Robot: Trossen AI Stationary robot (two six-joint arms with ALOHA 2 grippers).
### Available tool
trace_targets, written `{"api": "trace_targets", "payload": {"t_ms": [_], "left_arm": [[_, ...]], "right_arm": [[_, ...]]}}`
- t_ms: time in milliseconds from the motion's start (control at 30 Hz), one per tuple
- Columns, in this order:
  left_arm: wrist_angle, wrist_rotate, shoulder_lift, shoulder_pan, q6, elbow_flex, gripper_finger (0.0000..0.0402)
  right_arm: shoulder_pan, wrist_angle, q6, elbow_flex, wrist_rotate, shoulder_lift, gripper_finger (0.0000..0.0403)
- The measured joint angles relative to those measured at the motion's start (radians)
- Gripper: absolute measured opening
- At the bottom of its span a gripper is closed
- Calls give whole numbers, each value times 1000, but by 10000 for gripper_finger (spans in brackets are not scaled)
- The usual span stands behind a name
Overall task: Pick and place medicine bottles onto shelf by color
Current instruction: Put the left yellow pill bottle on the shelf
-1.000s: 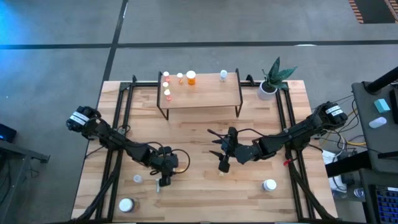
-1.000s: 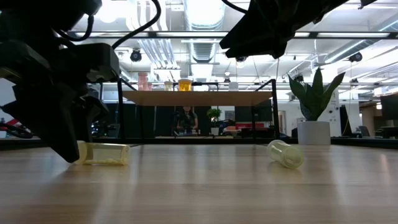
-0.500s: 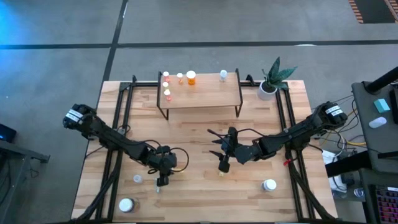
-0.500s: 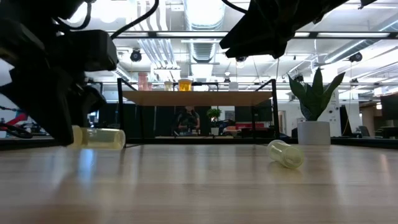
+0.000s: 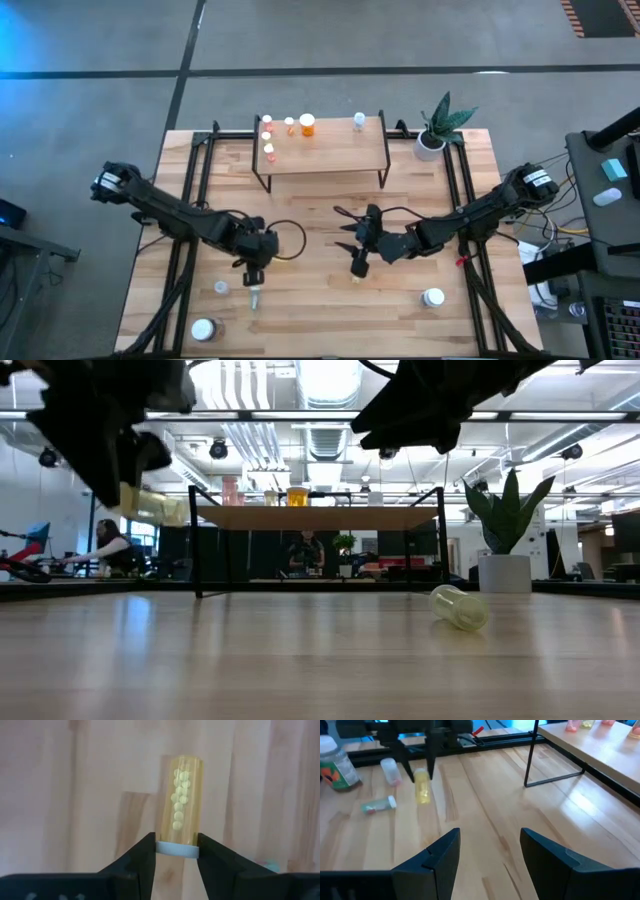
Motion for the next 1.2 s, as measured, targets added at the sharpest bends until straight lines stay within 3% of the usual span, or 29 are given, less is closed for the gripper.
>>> {"api": "trace_targets", "payload": {"t_ms": [200, 300, 433, 633, 833, 1033, 1200], "left_arm": [[-140, 0, -2, 38, 67, 113, 114], [-173, 0, -2, 51, 94, 160, 114], [-174, 0, -2, 61, 137, 198, 114], [-170, -11, -2, 70, 173, 222, 114], [-135, -48, -2, 81, 188, 224, 114], [-111, -49, -2, 86, 199, 224, 114], [-109, -53, -2, 86, 201, 225, 114]], "right_arm": [[0, 194, -84, 1, 4, 89, 199], [-5, 342, -135, 1, -49, 176, 199], [-29, 514, -161, 1, -146, 283, 199], [-56, 698, -179, 14, -163, 360, 199], [-88, 709, -148, 49, -303, 377, 199], [-90, 673, -201, 84, -316, 377, 209], [-90, 584, -205, 133, -300, 379, 256]]}}
